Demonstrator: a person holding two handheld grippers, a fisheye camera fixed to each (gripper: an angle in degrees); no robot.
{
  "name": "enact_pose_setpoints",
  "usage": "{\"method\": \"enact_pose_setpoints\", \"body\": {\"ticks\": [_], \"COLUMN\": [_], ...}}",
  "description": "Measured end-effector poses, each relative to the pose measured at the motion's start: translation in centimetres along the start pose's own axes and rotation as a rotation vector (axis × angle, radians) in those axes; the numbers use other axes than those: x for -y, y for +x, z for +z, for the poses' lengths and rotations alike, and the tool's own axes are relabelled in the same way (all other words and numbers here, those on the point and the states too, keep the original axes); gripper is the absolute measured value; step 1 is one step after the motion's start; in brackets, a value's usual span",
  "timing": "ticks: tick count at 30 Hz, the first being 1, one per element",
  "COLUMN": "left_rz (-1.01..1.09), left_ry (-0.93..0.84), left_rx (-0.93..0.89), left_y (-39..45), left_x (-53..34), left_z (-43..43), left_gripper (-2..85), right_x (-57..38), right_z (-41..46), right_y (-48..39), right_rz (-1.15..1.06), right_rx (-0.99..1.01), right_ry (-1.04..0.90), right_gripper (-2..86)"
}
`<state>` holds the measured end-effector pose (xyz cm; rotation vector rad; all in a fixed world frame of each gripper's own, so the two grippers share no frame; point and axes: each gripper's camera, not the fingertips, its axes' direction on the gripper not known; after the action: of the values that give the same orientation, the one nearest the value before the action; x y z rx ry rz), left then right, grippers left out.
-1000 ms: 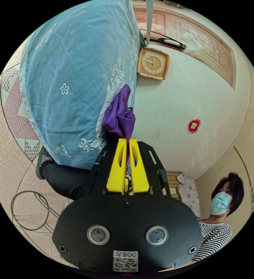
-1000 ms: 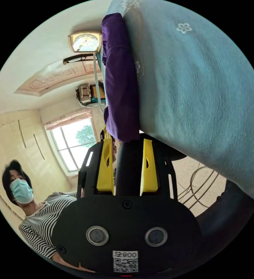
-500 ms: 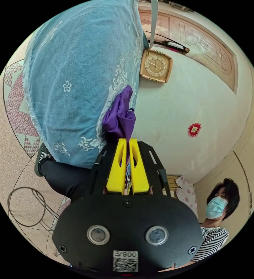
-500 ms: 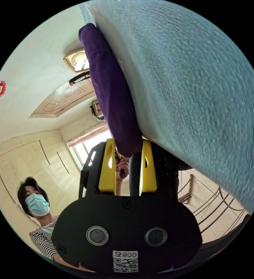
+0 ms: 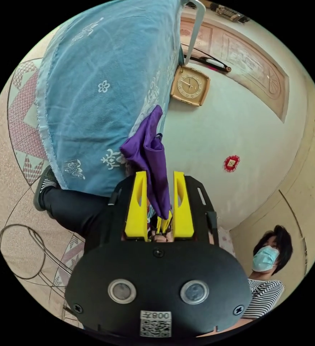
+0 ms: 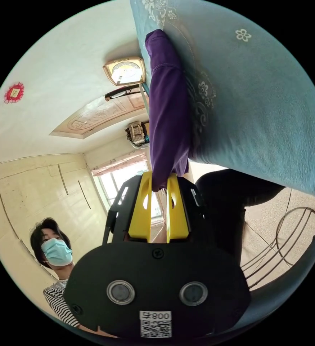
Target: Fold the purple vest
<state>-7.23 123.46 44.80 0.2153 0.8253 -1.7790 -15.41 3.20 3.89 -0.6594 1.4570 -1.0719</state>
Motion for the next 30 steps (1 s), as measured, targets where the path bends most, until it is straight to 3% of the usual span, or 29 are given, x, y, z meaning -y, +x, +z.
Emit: {"method": "enact_pose_setpoints", "body": {"ticks": [10,17,30], "left_rz": [-0.057,-0.042,0.036], "left_ry": [0.061,0.014,-0.085], "left_rx": [-0.113,0.002,-0.033], "left_y": [0.1,3.3,9.8], "left_x": [-2.3,-2.4,-11.6], "left_z": [1.0,1.6,1.7], "left_gripper": [14.0,3.9,2.6], "right_x": [1.5,0.7,-6.9], "right_z": [0.3,-1.1,-7.5], "right_y": [-0.5,1.8,6.1], "right_rz": [-0.044,-0.047,-0.111], "right_rx": [-0.057,-0.096,-0.201], "right_ry": [-0.025,-0.013,-0.047], "right_gripper": [6.9,6.8,6.4]}}
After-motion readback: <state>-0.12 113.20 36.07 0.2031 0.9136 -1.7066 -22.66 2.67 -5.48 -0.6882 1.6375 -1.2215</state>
